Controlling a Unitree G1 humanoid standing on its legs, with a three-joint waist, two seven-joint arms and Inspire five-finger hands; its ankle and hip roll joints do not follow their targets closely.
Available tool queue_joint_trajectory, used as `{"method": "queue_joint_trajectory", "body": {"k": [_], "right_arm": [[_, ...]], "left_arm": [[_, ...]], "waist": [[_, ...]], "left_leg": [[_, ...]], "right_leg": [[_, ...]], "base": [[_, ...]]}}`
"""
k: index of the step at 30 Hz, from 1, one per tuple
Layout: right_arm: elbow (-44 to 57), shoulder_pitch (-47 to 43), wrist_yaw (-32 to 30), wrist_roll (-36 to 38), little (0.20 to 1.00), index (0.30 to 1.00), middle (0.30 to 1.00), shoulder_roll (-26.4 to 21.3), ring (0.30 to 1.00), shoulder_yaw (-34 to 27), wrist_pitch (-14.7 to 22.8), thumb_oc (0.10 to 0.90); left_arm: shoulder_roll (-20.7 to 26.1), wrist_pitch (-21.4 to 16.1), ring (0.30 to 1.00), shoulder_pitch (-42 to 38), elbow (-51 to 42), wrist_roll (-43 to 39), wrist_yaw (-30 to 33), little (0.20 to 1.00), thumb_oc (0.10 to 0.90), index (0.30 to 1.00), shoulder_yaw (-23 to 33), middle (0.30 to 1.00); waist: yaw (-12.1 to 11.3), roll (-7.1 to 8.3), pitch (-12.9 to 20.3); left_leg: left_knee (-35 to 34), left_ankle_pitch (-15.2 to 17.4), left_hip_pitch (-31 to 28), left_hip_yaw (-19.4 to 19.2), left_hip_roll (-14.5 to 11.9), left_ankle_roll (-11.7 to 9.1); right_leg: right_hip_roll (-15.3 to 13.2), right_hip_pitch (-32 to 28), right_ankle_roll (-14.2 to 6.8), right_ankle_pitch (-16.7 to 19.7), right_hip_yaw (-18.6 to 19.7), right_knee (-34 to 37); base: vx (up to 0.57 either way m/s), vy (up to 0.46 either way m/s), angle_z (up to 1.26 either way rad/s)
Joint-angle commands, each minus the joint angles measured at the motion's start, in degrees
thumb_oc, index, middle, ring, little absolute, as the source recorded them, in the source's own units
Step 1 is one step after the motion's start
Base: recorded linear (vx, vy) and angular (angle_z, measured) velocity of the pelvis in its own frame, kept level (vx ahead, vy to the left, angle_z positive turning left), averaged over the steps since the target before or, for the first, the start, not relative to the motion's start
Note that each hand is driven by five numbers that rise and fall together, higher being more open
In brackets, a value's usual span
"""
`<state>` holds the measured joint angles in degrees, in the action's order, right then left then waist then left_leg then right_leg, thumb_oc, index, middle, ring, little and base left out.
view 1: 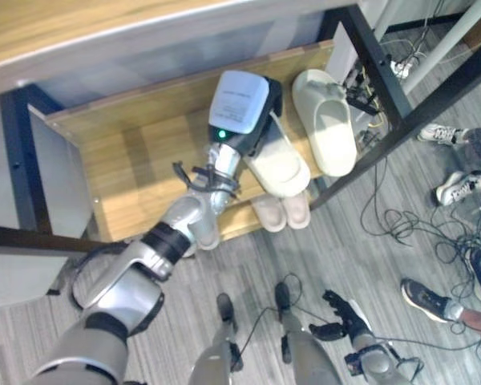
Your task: Arrange the slippers neatly on the shoe rack.
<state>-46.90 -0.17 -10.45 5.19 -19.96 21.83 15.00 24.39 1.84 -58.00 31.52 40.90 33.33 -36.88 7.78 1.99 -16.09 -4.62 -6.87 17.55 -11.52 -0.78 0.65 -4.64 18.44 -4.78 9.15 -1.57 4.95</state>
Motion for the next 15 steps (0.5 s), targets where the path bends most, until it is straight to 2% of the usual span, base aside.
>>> {"method": "queue_joint_trajectory", "body": {"k": [1,15], "right_arm": [[3.7,0.2,-1.3,1.0,0.9,0.9,0.9,-4.1,0.9,-0.5,2.4,0.8],[5.3,-0.9,-0.8,1.2,0.9,0.9,0.9,-4.8,0.9,1.1,2.7,0.8]], "left_arm": [[-4.0,-1.3,0.3,-10.4,4.6,-0.7,2.3,0.3,0.4,0.3,-0.3,0.3],[-4.5,-0.6,0.3,-18.0,11.0,-2.1,2.6,0.3,0.4,0.3,-2.9,0.3]], "waist": [[0.1,-2.57,0.7],[0.8,-2.49,0.3]], "left_leg": [[-0.4,4.4,-0.8,3.1,-0.1,-2.5],[-0.4,4.7,-0.2,2.4,0.0,-2.4]], "right_leg": [[-1.8,-1.6,-4.5,-4.5,-3.8,-1.2],[-2.0,-0.4,-4.7,-4.1,-3.4,-1.4]], "base": [[0.0,0.0,0.0],[0.01,0.004,-0.03]]}}
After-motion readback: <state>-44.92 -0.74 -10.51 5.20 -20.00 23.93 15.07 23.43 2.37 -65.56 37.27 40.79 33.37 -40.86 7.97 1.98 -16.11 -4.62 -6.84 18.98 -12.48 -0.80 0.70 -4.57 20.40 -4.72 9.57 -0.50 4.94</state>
